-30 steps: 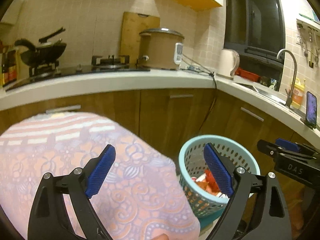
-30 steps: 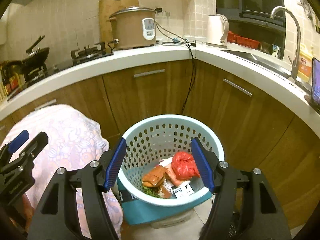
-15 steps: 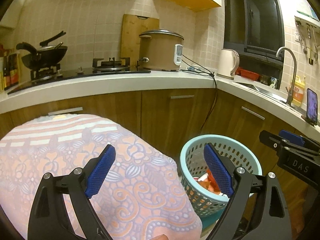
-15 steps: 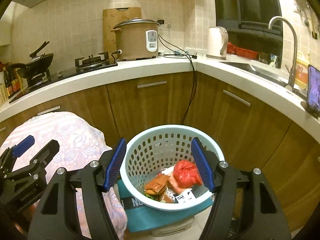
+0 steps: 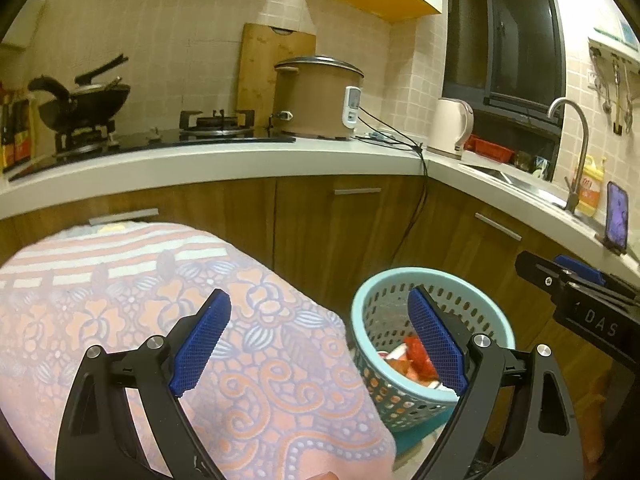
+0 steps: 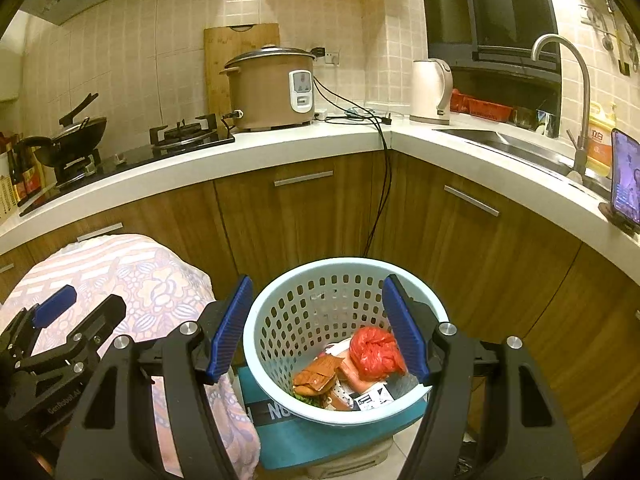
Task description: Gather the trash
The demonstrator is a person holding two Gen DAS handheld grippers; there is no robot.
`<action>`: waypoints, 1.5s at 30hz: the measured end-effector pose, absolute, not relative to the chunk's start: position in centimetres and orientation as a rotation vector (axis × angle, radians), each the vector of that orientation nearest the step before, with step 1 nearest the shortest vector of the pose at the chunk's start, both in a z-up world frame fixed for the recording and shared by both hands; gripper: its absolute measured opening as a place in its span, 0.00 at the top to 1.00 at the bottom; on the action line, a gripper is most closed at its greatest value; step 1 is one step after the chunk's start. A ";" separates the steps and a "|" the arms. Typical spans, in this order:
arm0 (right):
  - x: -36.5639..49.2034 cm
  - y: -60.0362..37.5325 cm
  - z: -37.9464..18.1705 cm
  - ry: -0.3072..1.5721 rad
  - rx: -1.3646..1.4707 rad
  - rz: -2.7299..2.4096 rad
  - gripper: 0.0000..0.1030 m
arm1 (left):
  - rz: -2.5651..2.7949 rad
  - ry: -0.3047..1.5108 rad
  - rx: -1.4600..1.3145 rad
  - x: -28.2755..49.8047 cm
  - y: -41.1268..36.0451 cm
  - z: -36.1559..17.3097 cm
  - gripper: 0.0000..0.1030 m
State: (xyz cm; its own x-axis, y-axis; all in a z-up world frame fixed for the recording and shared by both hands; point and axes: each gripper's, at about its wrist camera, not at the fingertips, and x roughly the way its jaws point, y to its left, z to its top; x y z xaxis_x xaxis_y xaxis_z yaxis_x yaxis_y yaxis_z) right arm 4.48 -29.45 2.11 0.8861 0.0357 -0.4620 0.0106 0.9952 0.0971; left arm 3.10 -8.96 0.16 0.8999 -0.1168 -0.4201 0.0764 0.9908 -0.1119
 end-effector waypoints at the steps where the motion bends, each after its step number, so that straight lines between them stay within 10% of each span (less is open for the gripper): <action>1: 4.4 -29.4 2.1 0.480 0.097 0.012 0.38 | -0.103 0.443 -0.099 3.1 -8.9 0.1 0.15; 45: 5.0 -29.0 1.4 0.503 0.098 0.024 0.39 | -0.099 0.454 -0.108 3.4 -8.6 0.0 0.15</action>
